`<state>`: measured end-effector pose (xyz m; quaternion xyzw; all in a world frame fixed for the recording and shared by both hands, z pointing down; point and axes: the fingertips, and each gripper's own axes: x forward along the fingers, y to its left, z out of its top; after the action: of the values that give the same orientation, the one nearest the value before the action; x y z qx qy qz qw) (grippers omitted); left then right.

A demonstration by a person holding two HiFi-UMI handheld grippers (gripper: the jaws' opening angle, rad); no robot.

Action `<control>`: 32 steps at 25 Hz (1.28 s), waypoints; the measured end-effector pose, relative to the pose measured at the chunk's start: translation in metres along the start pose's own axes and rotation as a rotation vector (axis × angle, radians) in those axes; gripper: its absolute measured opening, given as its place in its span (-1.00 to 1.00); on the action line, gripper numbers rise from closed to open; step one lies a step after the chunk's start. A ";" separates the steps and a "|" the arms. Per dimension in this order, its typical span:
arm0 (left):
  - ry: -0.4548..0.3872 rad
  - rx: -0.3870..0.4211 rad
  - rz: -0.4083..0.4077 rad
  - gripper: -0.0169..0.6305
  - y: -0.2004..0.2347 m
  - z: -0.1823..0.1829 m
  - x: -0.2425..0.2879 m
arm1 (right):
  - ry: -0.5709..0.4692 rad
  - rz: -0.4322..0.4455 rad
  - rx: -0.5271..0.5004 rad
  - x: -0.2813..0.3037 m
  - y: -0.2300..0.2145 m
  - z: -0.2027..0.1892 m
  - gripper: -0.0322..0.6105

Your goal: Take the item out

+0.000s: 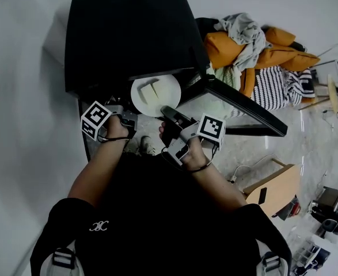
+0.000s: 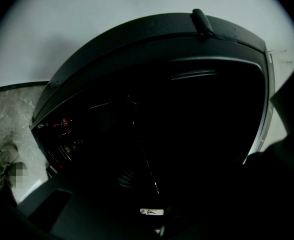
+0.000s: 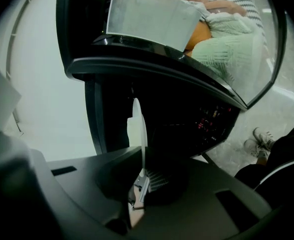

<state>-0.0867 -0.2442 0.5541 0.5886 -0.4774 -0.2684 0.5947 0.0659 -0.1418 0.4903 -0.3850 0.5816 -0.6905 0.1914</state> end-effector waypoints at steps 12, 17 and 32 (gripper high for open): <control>-0.008 0.034 -0.024 -0.82 -0.002 0.017 0.023 | 0.002 0.012 0.039 -0.006 -0.004 0.000 -0.83; 0.000 0.012 -0.036 -0.82 -0.002 0.016 0.021 | 0.015 0.018 0.037 -0.004 -0.004 0.000 -0.83; 0.165 0.194 -0.023 -0.67 -0.006 -0.009 -0.012 | 0.071 0.017 0.021 0.000 -0.008 -0.004 -0.83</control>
<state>-0.0827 -0.2304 0.5468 0.6691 -0.4436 -0.1784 0.5690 0.0644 -0.1369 0.4977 -0.3534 0.5840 -0.7081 0.1808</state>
